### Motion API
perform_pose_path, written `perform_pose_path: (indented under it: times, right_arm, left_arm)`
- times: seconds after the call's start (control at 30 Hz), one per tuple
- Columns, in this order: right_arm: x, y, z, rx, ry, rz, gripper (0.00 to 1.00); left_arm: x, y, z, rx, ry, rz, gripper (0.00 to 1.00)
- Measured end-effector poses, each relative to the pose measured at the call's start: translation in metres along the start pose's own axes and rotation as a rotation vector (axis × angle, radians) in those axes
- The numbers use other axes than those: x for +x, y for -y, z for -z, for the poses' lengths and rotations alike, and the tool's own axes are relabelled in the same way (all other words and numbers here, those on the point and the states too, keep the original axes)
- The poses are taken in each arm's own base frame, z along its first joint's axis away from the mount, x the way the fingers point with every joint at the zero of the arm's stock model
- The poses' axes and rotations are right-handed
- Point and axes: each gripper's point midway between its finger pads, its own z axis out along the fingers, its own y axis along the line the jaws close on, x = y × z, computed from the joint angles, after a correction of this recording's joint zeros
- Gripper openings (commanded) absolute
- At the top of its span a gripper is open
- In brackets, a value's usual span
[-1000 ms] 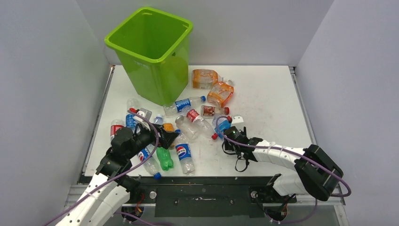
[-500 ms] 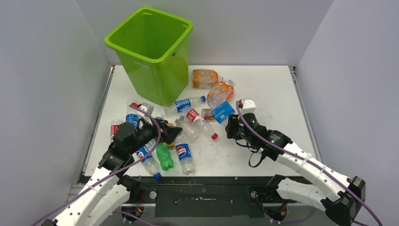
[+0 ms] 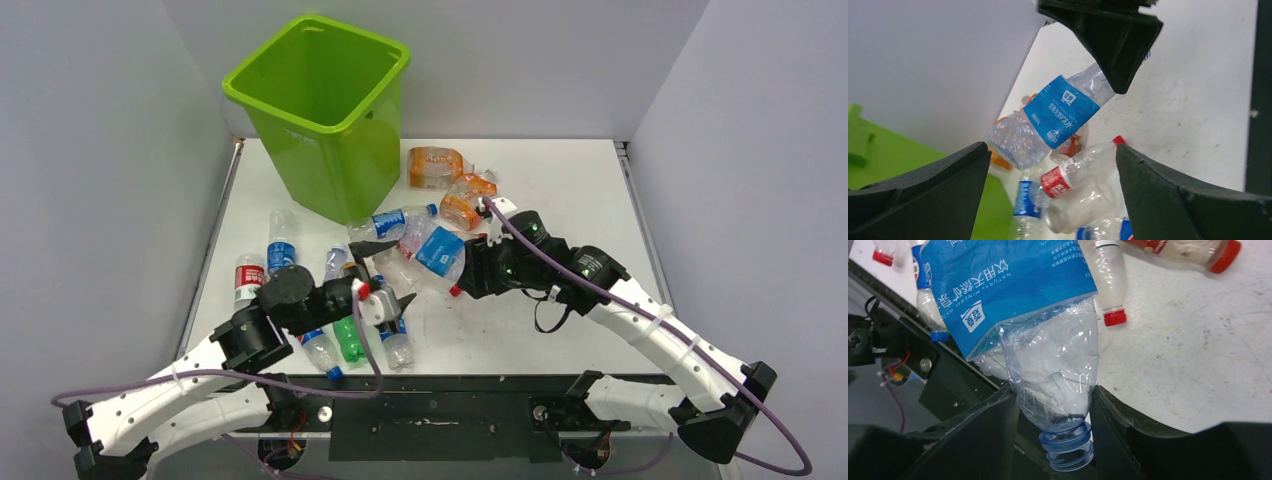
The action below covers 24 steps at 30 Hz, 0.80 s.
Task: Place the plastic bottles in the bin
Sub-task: Pick up the plastic bottle at the center of the board, then place the plastic bottle in the trash bin.
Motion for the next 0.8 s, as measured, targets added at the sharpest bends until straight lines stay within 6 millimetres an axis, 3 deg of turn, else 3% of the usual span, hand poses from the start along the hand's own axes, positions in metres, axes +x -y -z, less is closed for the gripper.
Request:
perform_pose_path:
  times: [0.2, 0.47, 0.67, 0.7, 0.77, 0.8]
  right_arm:
    - [0.001, -0.02, 0.005, -0.097, -0.06, 0.014, 0.05]
    - [0.0, -0.033, 0.014, -0.162, -0.076, 0.013, 0.05]
    - [0.001, -0.034, 0.019, -0.168, -0.09, 0.012, 0.08]
    - [0.001, -0.034, 0.019, -0.168, -0.09, 0.013, 0.24]
    - [0.001, -0.034, 0.02, -0.166, -0.09, 0.015, 0.72]
    - [0.0, -0.034, 0.021, -0.165, -0.089, 0.015, 0.85]
  left_arm:
    - [0.02, 0.017, -0.02, 0.065, -0.115, -0.405, 0.97]
    - [0.041, 0.009, -0.037, 0.056, -0.224, -0.653, 0.51]
    - [0.036, 0.002, -0.048, 0.016, -0.216, -0.71, 0.26]
    - [0.036, 0.002, -0.049, 0.014, -0.218, -0.717, 0.23]
    - [0.037, 0.003, -0.051, 0.018, -0.222, -0.72, 0.16]
    - [0.037, 0.003, -0.051, 0.016, -0.224, -0.719, 0.14]
